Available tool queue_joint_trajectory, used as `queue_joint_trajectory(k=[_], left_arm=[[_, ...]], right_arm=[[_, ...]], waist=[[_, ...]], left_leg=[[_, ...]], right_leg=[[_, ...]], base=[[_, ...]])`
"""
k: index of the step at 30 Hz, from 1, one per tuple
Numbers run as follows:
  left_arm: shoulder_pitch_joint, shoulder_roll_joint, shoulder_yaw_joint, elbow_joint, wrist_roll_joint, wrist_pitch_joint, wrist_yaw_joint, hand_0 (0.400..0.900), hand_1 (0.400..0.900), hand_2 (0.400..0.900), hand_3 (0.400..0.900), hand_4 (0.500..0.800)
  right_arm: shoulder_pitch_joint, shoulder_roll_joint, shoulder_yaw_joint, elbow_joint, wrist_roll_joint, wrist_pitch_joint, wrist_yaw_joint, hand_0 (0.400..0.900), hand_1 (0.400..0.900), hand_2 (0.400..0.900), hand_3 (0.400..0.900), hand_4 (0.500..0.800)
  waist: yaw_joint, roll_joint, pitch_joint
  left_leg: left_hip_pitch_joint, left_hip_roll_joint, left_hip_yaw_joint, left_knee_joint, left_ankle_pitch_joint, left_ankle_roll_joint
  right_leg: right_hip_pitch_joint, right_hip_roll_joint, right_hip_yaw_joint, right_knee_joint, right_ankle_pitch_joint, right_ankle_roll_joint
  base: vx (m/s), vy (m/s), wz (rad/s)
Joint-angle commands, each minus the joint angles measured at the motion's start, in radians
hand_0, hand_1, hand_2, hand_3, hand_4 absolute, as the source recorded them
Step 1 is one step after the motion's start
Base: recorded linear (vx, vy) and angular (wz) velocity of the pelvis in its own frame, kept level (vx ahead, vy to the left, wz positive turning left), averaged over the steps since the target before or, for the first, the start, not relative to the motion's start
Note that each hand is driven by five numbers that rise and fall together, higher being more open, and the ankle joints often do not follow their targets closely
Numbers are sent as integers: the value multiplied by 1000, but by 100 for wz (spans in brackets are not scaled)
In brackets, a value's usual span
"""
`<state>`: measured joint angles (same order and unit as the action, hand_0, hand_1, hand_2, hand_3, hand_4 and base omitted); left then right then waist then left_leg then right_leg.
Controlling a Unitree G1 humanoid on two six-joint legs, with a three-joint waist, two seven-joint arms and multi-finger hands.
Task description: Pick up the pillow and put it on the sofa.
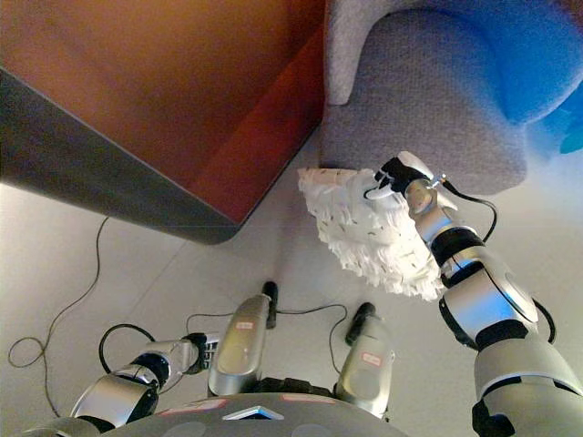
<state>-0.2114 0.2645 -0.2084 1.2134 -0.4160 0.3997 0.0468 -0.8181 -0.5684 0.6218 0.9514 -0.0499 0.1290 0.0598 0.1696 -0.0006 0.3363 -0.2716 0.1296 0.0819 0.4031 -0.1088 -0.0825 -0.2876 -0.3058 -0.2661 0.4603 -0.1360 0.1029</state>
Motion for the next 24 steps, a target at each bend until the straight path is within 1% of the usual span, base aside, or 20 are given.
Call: queue_joint_trajectory(k=[1,4,8,11,16,22,24], left_arm=[[72,41,-30,53,61,32,11,900,900,900,900,800],[88,44,-11,52,85,34,4,900,900,900,900,800],[108,46,12,51,102,42,0,900,900,900,900,800],[116,46,27,53,113,45,-12,900,900,900,900,800],[121,42,45,63,115,52,-14,900,900,900,900,800],[123,42,66,78,115,59,-9,900,900,900,900,800],[123,41,69,81,117,62,-9,900,900,900,900,800]], right_arm=[[-78,-71,-88,-181,37,-76,17,400,400,400,400,500],[-45,-99,-97,-273,20,-55,39,400,400,400,400,500],[-2,-130,-117,-397,27,-21,72,400,400,400,400,500],[15,-151,-137,-454,31,-21,94,400,400,400,400,500],[18,-191,-173,-540,54,-34,129,400,400,400,400,500],[-8,-250,-219,-623,106,-36,122,400,400,400,400,500],[-30,-269,-232,-612,132,-35,107,400,400,400,400,500]], waist=[[3,-33,-145],[-11,-40,-184],[-31,-48,-233],[-44,-53,-253],[-63,-59,-286],[-77,-60,-309],[-77,-63,-314]], left_leg=[[129,14,-4,-143,59,-8],[185,15,7,-200,73,-13],[250,25,26,-259,82,-15],[292,30,41,-304,90,-15],[348,35,61,-379,107,-21],[382,41,72,-437,124,-31],[389,40,72,-447,126,-34]], right_leg=[[150,-24,13,-253,162,44],[207,-9,12,-305,168,47],[260,5,18,-346,174,50],[291,16,22,-375,181,52],[337,37,25,-434,198,57],[365,51,21,-474,208,62],[374,54,19,-483,209,63]], base=[[160,1,-8],[162,-1,-7],[131,-10,-14],[97,-8,-14],[82,-8,-11],[65,0,-8],[78,-4,-3]])
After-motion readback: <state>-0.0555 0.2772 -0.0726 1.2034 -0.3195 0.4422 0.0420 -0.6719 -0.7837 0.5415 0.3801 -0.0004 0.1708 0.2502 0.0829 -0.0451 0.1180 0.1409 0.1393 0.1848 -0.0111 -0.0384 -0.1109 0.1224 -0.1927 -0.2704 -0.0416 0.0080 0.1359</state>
